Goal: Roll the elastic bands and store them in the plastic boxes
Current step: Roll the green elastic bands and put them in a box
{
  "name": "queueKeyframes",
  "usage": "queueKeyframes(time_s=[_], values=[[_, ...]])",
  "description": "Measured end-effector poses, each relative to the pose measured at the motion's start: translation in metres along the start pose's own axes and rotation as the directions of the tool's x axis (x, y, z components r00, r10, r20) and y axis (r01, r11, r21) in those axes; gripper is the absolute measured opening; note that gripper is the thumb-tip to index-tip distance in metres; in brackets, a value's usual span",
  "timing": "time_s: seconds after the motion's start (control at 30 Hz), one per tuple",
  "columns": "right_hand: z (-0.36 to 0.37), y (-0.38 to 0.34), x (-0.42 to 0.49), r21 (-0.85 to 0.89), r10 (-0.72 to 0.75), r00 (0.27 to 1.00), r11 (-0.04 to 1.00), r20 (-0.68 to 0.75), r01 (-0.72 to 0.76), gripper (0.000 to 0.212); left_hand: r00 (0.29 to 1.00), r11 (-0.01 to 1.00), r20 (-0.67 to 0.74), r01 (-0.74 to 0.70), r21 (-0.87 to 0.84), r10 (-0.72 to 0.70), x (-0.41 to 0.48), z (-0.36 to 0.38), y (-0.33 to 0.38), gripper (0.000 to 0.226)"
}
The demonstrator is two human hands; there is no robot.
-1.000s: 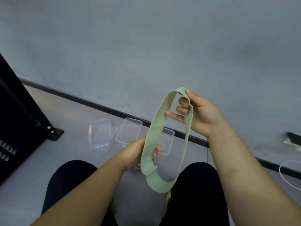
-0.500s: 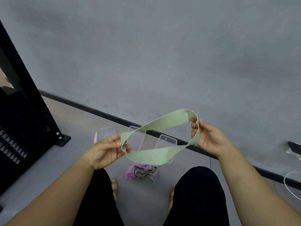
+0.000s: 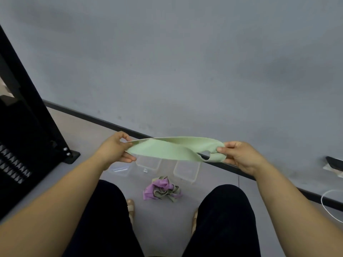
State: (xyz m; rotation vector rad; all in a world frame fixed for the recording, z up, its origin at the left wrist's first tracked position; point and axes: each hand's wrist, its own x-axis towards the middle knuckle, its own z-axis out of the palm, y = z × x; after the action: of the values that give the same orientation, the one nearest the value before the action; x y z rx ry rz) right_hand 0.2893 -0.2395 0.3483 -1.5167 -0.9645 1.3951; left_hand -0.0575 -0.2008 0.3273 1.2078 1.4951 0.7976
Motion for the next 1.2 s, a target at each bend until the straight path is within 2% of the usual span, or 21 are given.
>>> queueKeyframes(time_s=[0.07, 0.13, 0.3, 0.5, 0.63, 0.7, 0.77, 0.87, 0.93, 0.97, 1.1, 1.2], values=[[0.0, 0.002, 0.002, -0.041, -0.033, 0.998, 0.999, -0.044, 0.031, 0.011, 1.0, 0.999, 0.0, 0.002, 0.046, -0.002, 0.0, 0.0, 0.003, 0.006], [-0.001, 0.004, 0.003, -0.079, -0.07, 0.993, 0.995, -0.096, 0.063, 0.009, 0.998, 0.999, 0.062, -0.001, 0.046, -0.002, -0.002, 0.001, 0.004, 0.015], [-0.005, 0.014, 0.009, 0.002, -0.126, 0.979, 0.992, -0.16, 0.128, 0.01, 0.996, 0.974, 0.089, 0.003, -0.226, 0.018, 0.0, 0.002, -0.001, 0.027], [-0.003, 0.042, 0.012, 0.121, -0.088, 0.97, 0.986, -0.226, 0.118, 0.018, 0.996, 0.922, 0.05, -0.056, -0.384, 0.081, -0.006, 0.007, 0.003, 0.027], [0.008, 0.066, 0.008, 0.09, -0.091, 0.967, 0.989, -0.237, 0.115, 0.015, 0.979, 0.942, -0.096, -0.199, -0.271, 0.179, -0.009, 0.016, 0.014, 0.017], [0.016, 0.076, 0.006, 0.028, -0.109, 0.969, 0.993, -0.221, 0.117, 0.019, 0.97, 0.935, -0.109, -0.24, -0.261, 0.219, -0.01, 0.02, 0.023, 0.029], [0.021, 0.084, 0.003, -0.056, -0.098, 0.98, 0.994, -0.175, 0.089, 0.021, 0.967, 0.933, -0.072, -0.254, -0.254, 0.244, -0.013, 0.024, 0.032, 0.037], [0.029, 0.087, -0.002, -0.296, 0.014, 1.0, 0.955, -0.027, -0.022, 0.024, 0.958, 0.942, 0.023, -0.277, -0.192, 0.286, -0.019, 0.032, 0.047, 0.019], [0.033, 0.077, -0.004, -0.494, 0.004, 1.0, 0.87, 0.025, 0.009, 0.029, 0.94, 0.94, 0.105, -0.311, -0.138, 0.326, -0.024, 0.038, 0.058, 0.012], [0.037, 0.069, -0.002, -0.516, -0.037, 0.998, 0.855, 0.044, 0.055, 0.03, 0.935, 0.942, 0.13, -0.319, -0.108, 0.331, -0.024, 0.041, 0.061, 0.01], [0.067, 0.015, -0.011, -0.319, -0.243, 0.965, 0.911, 0.098, 0.262, 0.018, 0.905, 0.918, 0.192, -0.394, 0.04, 0.38, -0.029, 0.05, 0.074, 0.006], [0.089, -0.021, -0.017, -0.174, -0.357, 0.922, 0.908, 0.151, 0.381, 0.015, 0.89, 0.899, 0.194, -0.432, 0.073, 0.412, -0.03, 0.05, 0.081, 0.006]])
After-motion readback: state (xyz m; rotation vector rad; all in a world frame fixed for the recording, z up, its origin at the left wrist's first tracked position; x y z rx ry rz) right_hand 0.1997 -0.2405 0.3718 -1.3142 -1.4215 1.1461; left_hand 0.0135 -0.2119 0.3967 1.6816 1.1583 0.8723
